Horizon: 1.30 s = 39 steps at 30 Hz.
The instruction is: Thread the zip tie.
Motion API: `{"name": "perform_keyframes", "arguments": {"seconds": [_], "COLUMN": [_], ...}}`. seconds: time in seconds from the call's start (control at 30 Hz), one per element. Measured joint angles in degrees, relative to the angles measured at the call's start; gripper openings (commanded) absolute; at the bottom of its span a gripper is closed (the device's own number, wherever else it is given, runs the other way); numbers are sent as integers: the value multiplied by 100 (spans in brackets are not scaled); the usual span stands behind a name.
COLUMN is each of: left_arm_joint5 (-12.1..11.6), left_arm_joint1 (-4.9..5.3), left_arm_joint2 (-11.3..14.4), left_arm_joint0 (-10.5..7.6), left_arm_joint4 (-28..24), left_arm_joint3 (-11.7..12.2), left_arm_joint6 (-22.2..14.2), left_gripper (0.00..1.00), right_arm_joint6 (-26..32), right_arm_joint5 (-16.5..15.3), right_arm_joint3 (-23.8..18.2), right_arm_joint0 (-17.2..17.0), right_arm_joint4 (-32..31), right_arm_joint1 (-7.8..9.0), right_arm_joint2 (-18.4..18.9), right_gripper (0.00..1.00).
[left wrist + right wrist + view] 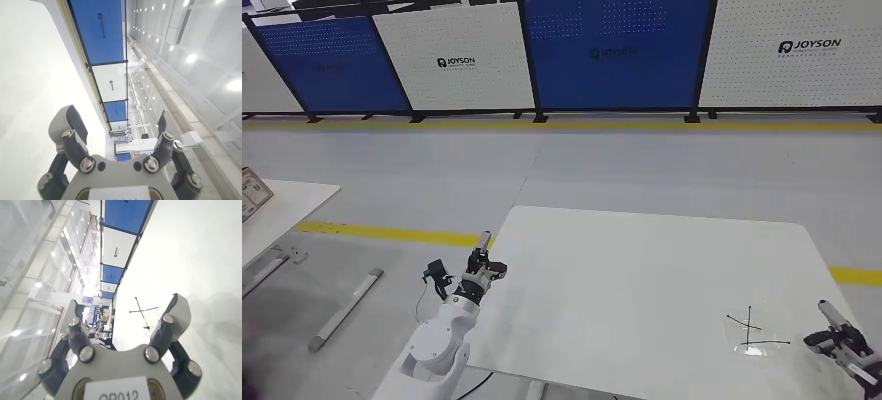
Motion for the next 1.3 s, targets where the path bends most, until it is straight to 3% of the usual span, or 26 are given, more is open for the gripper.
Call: {"name": "perform_keyframes", "arguments": {"seconds": [0.17,0.27,0.5,0.67,1.07,1.17,1.3], "left_arm_joint5": [0,0,0,0,0,0,0], "left_arm_joint1": [0,0,0,0,0,0,0], "left_arm_joint2": [0,0,0,0,0,0,0], "left_arm_joint0": [0,0,0,0,0,0,0], "left_arm_joint4": [0,0,0,0,0,0,0], "left_arm_joint3": [0,0,0,0,0,0,0], "left_arm_joint6": [0,0,0,0,0,0,0], "left_gripper": [100,100,100,100,100,100,100], "right_arm_joint6": [0,102,1258,2139,2155,2148,1941], "right_arm_joint5": [0,-208,-847,-931,-938,-805,-858], "right_arm_joint3": [0,7,300,611,613,658,781], "right_arm_joint0": [0,-65,27,338,353,432,551], "right_arm_joint4": [0,67,8,-63,-93,-254,-481], "right_arm_joint1": [0,22,142,220,222,225,240], "right_arm_joint2": [0,151,324,184,162,8,-158], "right_gripper": [100,100,100,100,100,100,100]}}
